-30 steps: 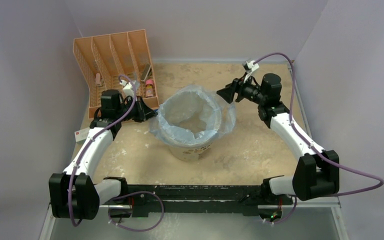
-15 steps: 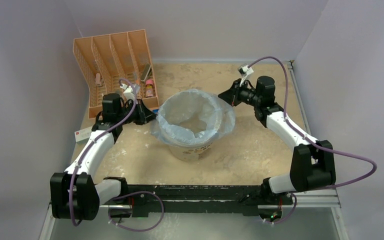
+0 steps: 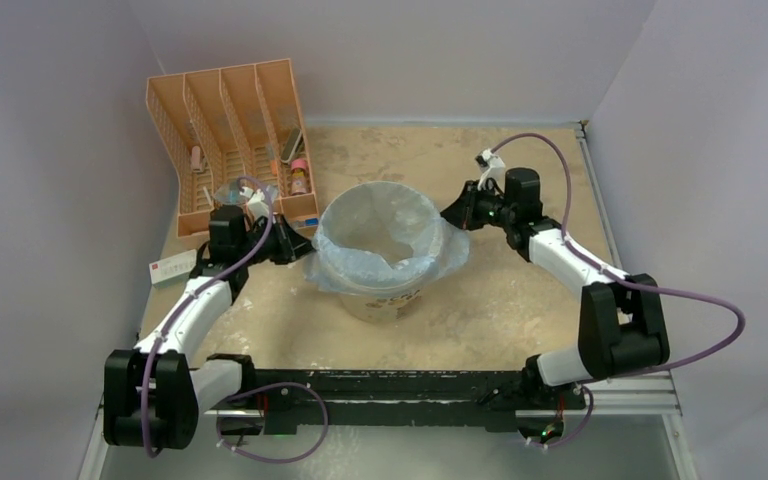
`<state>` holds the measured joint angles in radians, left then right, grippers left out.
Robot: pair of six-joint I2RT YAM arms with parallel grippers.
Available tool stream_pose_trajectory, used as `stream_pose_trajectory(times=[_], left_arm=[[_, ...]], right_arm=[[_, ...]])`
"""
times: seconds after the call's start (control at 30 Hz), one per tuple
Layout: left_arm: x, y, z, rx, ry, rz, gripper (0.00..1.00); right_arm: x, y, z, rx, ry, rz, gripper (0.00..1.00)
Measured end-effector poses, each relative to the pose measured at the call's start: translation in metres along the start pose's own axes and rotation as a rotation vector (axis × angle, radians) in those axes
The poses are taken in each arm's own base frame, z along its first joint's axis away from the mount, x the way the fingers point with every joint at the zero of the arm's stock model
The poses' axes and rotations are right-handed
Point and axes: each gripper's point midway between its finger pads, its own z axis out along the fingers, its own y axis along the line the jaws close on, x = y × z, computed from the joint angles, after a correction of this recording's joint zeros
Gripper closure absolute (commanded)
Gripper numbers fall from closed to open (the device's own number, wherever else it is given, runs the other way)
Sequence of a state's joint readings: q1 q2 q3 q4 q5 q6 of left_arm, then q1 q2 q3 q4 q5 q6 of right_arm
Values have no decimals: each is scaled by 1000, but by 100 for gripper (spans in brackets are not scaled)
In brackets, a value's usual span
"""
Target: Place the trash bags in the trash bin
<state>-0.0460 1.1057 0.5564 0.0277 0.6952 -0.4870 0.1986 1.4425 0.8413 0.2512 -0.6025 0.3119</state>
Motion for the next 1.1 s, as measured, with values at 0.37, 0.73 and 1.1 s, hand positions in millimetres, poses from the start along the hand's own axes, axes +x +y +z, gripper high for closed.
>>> stream_pose_trajectory(times=[0.37, 0.73, 1.1], left_arm=[[-20, -1, -25, -133, -145, -38, 44], [11, -16, -49, -128, -140, -225, 42], [65, -23, -53, -58, -18, -420, 42]], right_arm=[[-62, -13, -64, 367, -297, 123, 20], [-27, 1, -92, 321, -387, 231, 18], [71, 10, -51, 128, -75, 512, 22]])
